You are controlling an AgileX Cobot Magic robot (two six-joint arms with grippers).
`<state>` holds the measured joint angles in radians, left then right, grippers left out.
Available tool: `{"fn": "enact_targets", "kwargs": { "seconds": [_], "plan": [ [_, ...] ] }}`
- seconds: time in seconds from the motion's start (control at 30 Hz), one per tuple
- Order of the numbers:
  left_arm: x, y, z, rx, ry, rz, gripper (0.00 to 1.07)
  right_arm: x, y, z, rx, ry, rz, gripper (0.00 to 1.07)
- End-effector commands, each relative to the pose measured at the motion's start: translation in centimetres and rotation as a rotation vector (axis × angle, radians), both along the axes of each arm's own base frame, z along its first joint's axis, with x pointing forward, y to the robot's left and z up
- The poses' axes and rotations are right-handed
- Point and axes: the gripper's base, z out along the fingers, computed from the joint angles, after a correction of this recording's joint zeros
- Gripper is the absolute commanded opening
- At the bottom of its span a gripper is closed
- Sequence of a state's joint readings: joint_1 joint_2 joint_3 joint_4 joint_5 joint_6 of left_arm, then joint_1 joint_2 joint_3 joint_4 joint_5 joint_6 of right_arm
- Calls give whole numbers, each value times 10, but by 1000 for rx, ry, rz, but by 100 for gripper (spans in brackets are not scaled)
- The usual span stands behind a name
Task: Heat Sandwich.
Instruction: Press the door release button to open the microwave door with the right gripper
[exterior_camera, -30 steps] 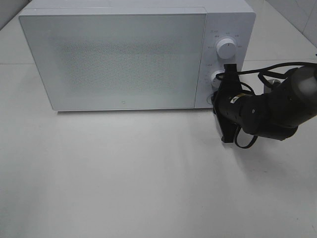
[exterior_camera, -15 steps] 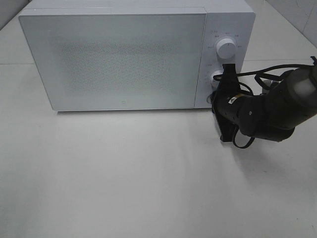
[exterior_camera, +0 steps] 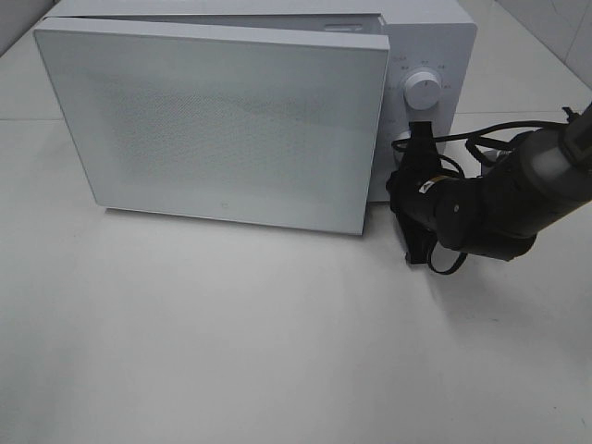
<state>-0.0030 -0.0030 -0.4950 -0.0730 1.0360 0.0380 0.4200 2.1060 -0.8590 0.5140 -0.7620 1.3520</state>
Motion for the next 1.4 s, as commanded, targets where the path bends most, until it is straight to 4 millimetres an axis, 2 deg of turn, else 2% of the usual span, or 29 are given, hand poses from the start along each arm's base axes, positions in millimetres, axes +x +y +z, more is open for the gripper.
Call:
{"fn": "enact_targets", "kwargs": {
  "seconds": [0.03, 0.67, 0.93, 1.27, 1.4],
  "plan": [
    [-3, 0, 0, 4, -28, -1, 101, 25, -4, 32, -10, -262, -23, 0],
    [-3, 0, 0, 4, -28, -1, 101, 22, 0, 27, -14, -188, 20, 0],
    [-3, 0, 0, 4, -28, -1, 101, 16, 2, 22, -5, -65, 59, 0],
    [-3, 0, 0, 4, -28, -1, 101, -11, -3, 22, -29, 36, 111, 0],
    [-3, 0, 0, 4, -28, -1, 101, -20, -5, 28, -40, 42, 140, 0]
  ]
}}
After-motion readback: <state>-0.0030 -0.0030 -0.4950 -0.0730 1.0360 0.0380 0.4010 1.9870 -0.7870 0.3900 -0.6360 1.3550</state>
